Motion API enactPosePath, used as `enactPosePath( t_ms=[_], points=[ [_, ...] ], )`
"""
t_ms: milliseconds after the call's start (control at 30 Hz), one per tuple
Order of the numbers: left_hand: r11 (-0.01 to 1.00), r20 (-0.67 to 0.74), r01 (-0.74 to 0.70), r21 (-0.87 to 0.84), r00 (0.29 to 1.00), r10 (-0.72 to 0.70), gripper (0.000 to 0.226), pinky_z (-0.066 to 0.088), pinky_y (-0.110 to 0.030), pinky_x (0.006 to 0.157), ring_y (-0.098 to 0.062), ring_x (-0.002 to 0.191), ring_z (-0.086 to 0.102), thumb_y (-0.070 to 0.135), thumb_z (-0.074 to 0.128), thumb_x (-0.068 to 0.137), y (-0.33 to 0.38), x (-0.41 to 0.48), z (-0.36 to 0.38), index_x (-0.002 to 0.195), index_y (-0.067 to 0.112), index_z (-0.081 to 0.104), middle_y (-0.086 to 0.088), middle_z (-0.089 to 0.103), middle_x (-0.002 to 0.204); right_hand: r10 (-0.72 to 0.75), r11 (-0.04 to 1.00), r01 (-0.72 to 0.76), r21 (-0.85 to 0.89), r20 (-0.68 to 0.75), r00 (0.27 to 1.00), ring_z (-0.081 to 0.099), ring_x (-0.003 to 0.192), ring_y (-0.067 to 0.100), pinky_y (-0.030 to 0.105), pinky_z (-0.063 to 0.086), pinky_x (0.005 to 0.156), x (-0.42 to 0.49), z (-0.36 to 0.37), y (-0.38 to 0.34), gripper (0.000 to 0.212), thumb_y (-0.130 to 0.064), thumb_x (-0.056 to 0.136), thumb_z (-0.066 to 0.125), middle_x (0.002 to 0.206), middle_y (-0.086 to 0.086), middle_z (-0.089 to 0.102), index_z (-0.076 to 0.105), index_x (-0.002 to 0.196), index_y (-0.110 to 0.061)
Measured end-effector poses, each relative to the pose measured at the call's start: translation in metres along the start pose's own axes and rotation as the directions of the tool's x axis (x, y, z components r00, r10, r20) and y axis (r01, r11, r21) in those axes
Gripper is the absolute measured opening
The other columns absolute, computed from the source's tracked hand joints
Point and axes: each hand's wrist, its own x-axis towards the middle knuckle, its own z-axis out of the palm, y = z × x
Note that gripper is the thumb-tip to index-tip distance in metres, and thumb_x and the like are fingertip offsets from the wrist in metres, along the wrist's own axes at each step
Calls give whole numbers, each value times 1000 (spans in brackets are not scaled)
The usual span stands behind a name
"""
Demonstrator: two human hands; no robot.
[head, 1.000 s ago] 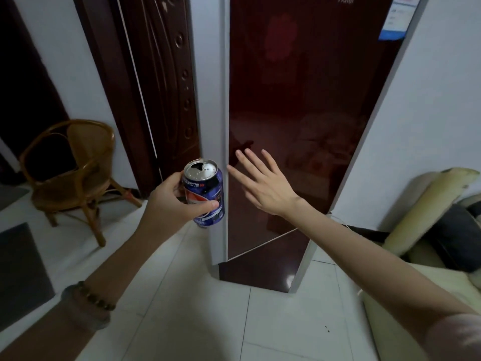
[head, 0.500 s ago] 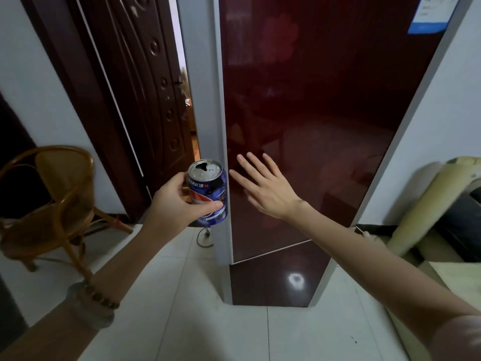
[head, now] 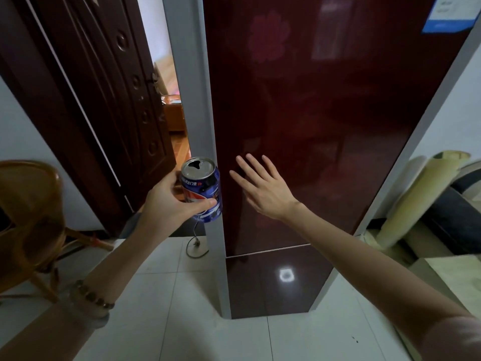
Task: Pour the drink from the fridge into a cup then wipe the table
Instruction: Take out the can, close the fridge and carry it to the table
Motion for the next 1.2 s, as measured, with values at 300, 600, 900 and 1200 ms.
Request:
enactPosePath(
  t_ms=[300, 600, 900, 1200],
  points=[
    [1000, 3, 6, -16, 1000, -6, 69, 51, -28, 87, -10, 102, 62, 33, 81, 55, -8, 24, 11, 117, 14, 57, 1, 66, 112, 11, 999, -9, -37, 64, 998, 24, 141, 32, 51, 19, 114, 23, 15, 12, 71, -25, 77, 60, 152, 14, 27, 37, 143, -16],
    [998, 15, 25, -62, 1000, -24, 63, 46, -16, 78, -2, 96, 59, 18, 84, 61, -9, 30, 21, 117, 17, 55, 16, 61, 101, 44, 998, -48, 34, 106, 993, 28, 139, 34, 51, 21, 112, 25, 5, 8, 76, -19, 66, 64, 150, 16, 31, 44, 139, -14],
    [983, 162, 44, -181, 987, -15, 60, 50, -30, 87, -8, 100, 61, 18, 86, 59, -5, 31, 39, 111, 24, 55, 15, 63, 102, 253, 685, -479, 549, 437, 863, 28, 139, 28, 30, 19, 113, -20, -43, -6, 53, -3, 84, 51, 148, 16, 35, 46, 137, -11],
    [963, 384, -85, -256, 905, 182, 49, 47, -21, 78, 1, 89, 62, 20, 88, 58, 14, 20, 78, 91, 36, 57, 14, 67, 94, 260, -588, -651, 480, 874, 410, 66, 96, 23, 26, 55, 81, -85, -109, -24, 39, 6, 90, 36, 116, 20, 63, 56, 123, 2]
  ],
)
